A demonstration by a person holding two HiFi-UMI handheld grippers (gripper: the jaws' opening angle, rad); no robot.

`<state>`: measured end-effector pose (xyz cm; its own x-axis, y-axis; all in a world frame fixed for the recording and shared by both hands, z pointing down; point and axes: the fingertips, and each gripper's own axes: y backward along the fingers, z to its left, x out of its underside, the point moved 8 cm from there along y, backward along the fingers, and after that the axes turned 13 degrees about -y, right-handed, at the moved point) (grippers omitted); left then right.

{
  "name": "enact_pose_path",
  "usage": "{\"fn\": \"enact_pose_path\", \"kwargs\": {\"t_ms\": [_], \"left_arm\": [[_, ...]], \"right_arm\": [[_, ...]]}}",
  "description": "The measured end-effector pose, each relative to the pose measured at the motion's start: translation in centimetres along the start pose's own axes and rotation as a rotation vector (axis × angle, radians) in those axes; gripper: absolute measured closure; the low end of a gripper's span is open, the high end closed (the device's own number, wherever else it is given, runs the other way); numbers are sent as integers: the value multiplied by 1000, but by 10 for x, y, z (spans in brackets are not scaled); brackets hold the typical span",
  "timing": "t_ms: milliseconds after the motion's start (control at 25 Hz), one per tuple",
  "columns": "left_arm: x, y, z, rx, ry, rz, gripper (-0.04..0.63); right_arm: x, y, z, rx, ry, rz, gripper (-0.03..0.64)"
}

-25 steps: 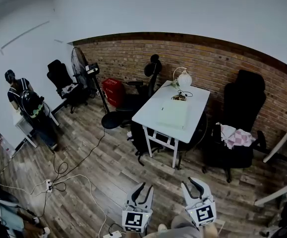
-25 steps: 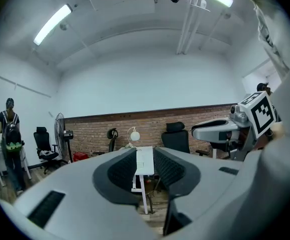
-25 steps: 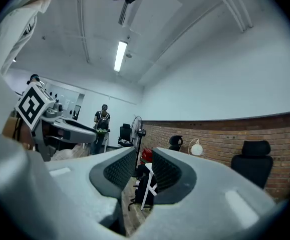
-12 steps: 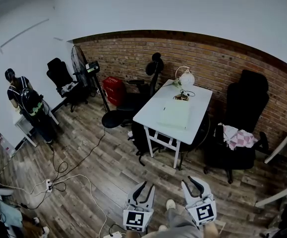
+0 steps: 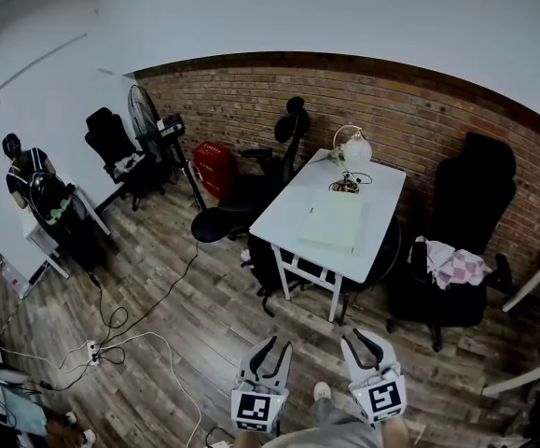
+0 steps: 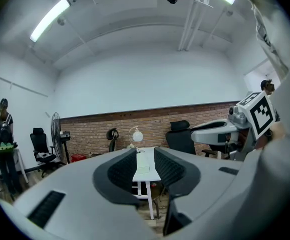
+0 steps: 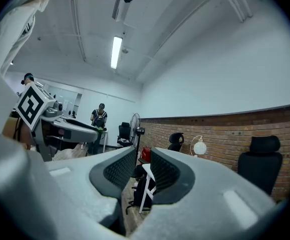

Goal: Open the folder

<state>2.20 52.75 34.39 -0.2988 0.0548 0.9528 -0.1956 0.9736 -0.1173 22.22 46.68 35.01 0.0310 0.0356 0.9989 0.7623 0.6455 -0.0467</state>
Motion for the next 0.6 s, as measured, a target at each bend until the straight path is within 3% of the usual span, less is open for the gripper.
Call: {"fn": "enact_pose_path", "kwargs": {"t_ms": [600], "left_arm": [[2,-99,35,-28,11,42,486]], "right_arm": [[-2,-85,-76,-42,1,39,529]]}}
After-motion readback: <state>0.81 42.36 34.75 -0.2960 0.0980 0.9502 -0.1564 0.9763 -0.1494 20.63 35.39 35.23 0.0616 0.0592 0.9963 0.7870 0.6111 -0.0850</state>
